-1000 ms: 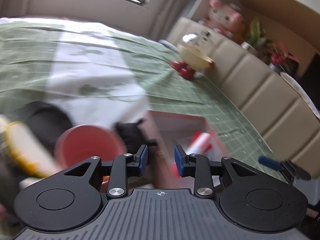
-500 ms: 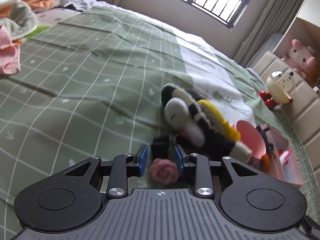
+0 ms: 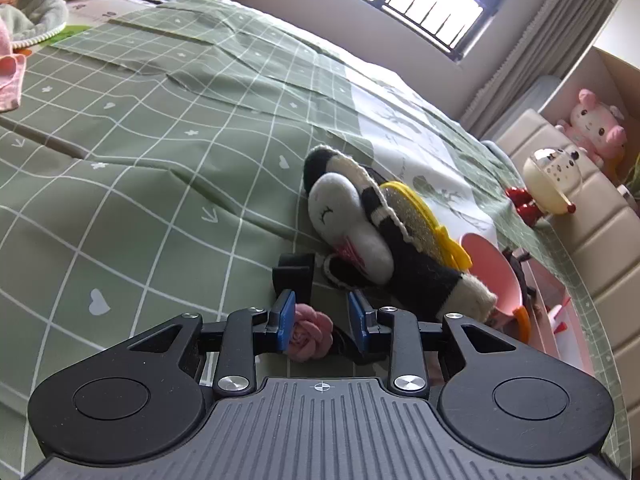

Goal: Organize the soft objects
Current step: 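Grasp the pink rose hair tie with the left tool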

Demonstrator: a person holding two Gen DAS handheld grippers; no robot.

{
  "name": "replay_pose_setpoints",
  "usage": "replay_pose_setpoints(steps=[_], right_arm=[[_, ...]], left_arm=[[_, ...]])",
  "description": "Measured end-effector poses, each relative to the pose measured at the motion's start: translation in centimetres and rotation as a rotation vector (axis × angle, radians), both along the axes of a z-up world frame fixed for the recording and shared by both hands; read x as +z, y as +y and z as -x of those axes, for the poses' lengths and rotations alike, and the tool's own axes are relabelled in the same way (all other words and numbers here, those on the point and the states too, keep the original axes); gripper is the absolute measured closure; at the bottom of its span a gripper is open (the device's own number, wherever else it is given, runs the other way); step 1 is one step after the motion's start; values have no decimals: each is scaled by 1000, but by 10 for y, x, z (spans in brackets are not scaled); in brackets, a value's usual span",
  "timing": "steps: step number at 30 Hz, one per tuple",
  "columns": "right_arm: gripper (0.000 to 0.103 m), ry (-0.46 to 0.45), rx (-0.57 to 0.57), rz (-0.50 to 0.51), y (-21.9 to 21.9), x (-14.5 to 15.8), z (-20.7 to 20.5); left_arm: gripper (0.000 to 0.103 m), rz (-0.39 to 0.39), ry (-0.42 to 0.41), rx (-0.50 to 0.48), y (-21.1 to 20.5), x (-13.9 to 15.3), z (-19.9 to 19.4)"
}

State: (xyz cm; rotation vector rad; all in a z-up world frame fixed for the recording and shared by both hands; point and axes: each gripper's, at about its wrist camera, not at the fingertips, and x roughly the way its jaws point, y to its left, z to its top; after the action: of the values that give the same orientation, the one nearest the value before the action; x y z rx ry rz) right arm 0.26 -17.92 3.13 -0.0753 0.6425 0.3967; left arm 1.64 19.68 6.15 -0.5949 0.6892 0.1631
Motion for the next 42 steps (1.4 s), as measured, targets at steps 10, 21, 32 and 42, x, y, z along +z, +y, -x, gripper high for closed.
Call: replay_pose_setpoints(steps=[10,21,32,42], right_arm=[[2,58,-34,-1,-5,-29,-5],[2,47,-44,2,-4,-31,-3],[0,71,-27,38,1,-32,-5],[5,125,71,142,14,-25,-17]], left_arm=[[71,21,39,13,4,-12,-7],[66,-16,121,-64,-20,-27,-41],[68,-236,137,-348,-73,-23,12],[69,-215,120,-332,-74,-22,69]])
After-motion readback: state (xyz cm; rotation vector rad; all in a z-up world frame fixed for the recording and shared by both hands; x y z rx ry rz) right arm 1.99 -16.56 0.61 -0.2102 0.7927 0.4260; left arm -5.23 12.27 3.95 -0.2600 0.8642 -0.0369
